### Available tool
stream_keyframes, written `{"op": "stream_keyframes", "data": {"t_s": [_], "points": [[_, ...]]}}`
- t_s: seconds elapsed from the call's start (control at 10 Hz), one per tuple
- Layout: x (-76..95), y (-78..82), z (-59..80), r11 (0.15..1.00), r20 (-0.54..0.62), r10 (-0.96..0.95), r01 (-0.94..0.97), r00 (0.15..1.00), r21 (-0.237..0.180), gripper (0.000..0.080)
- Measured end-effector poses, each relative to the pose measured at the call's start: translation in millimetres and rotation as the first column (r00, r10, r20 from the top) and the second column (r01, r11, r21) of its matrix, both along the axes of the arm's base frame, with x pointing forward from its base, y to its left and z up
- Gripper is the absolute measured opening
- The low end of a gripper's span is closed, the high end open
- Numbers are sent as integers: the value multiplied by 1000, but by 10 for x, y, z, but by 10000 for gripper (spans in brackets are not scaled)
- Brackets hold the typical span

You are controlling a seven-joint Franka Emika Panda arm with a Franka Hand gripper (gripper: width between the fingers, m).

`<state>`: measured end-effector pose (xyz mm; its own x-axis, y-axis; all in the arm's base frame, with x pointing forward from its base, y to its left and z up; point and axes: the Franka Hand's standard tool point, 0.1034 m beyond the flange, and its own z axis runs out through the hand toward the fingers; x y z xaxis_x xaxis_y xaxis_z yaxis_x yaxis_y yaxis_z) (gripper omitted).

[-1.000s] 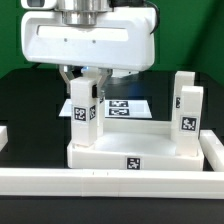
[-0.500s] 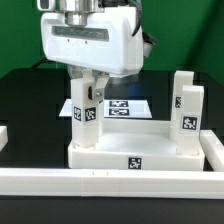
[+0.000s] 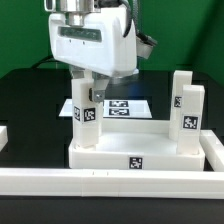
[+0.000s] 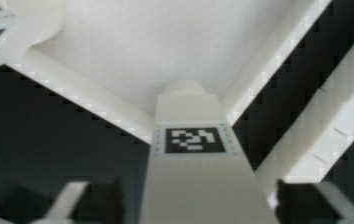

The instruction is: Assemble desk

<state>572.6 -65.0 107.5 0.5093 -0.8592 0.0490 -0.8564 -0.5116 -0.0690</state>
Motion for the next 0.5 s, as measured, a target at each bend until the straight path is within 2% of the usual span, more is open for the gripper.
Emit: {"op": "stream_keyframes", "data": {"t_s": [0.1,0.2,0.3,0.5], "points": [[1,7,0,1000,0,18,-18,1000,-2,587],[2,23,0,997,-2,81,-81,997,-9,587],[5,38,0,984,-4,177,-177,984,-17,637],[7,44,1,932,-11,362,-362,932,-33,646]]}}
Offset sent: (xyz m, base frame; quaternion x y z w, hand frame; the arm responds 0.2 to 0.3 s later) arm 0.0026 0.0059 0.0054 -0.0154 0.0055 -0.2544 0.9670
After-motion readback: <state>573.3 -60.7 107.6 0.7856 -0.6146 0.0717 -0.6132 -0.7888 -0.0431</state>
